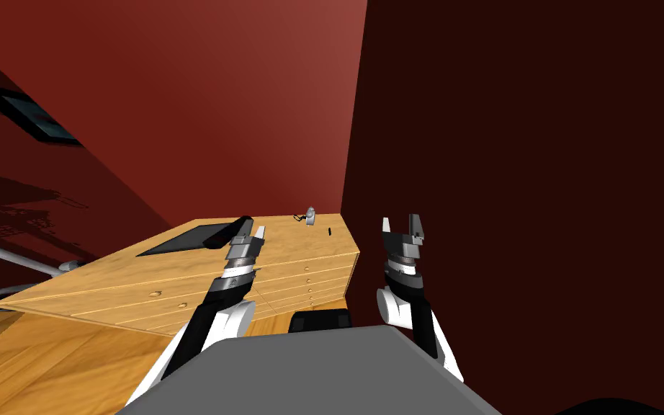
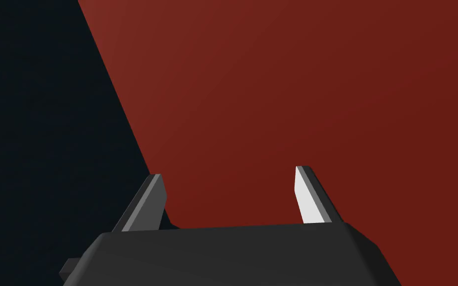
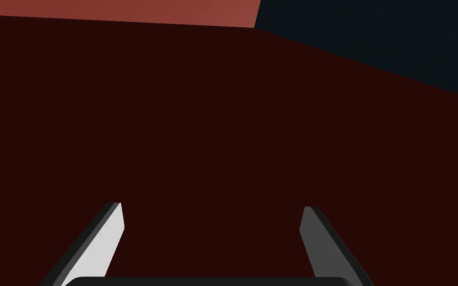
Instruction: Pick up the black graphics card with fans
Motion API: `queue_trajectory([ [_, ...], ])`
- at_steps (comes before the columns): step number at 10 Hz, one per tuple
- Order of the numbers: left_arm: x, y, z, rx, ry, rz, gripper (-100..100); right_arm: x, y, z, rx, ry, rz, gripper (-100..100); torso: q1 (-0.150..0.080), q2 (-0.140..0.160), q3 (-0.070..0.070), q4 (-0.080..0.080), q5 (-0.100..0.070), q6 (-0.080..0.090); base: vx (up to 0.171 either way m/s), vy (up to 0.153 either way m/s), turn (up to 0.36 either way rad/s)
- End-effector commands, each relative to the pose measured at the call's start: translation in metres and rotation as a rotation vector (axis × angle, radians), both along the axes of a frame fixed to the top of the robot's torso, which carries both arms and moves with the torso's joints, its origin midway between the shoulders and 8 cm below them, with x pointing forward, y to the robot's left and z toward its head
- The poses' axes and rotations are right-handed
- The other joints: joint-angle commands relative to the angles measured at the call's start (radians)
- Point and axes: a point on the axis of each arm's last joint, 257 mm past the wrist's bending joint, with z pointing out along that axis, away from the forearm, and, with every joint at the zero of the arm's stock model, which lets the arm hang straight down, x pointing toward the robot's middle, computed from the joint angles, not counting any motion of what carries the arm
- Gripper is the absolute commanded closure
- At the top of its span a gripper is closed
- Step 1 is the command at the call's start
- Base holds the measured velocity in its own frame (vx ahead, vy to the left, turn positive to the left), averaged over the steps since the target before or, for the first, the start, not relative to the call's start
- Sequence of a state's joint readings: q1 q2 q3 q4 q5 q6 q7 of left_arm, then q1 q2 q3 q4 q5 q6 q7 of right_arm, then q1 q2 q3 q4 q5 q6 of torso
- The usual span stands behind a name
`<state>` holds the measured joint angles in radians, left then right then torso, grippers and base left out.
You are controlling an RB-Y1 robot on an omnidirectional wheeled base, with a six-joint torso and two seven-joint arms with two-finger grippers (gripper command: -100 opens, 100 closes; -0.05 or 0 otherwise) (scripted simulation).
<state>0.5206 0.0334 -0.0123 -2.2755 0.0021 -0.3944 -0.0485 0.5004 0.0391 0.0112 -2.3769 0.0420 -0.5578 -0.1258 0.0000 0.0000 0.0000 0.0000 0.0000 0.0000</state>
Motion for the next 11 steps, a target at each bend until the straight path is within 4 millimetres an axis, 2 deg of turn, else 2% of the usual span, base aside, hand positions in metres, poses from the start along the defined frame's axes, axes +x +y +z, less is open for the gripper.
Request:
queue_trajectory([
  [1,0.003,0.004,-0.012,0.055,0.04,0.001,-100,0.0,0.0,0.0,0.0,0.0,0.0,0,0.0,0.0,0.0,0.0,0.0,0.0,-0.013,0.041,-0.187],
  [3,0.006,0.013,-0.031,0.119,0.096,0.008,-100,0.0,0.0,0.0,0.0,0.0,0.0,0,0.006,0.003,0.002,0.001,0.001,0.0,-0.064,0.098,-0.204],
  [6,0.012,0.036,-0.069,0.23,0.209,0.032,-100,0.0,0.0,0.0,0.0,0.0,0.0,0,0.009,0.004,0.003,0.001,0.002,0.0,-0.065,0.132,-0.268],
  [7,0.012,0.036,-0.069,0.24,0.21,0.027,-100,0.0,0.0,0.0,0.0,0.0,0.0,0,0.011,0.004,0.002,0.001,0.002,0.0,-0.049,0.104,-0.124],
  [9,0.014,0.059,-0.099,0.315,0.299,0.048,-100,0.0,0.0,0.0,0.0,0.0,0.0,0,0.007,0.003,0.002,0.001,0.002,0.0,-0.066,0.093,-0.318],
  [10,0.015,0.058,-0.099,0.331,0.301,0.041,-100,0.0,0.0,0.0,0.0,0.0,0.0,0,0.008,0.004,0.002,0.001,0.002,0.001,-0.067,0.096,-0.129],
  [11,0.015,0.071,-0.115,0.367,0.348,0.053,-100,0.0,0.0,0.0,0.0,0.0,0.0,0,0.008,0.003,0.002,0.001,0.002,-0.001,-0.057,0.082,-0.28],
])
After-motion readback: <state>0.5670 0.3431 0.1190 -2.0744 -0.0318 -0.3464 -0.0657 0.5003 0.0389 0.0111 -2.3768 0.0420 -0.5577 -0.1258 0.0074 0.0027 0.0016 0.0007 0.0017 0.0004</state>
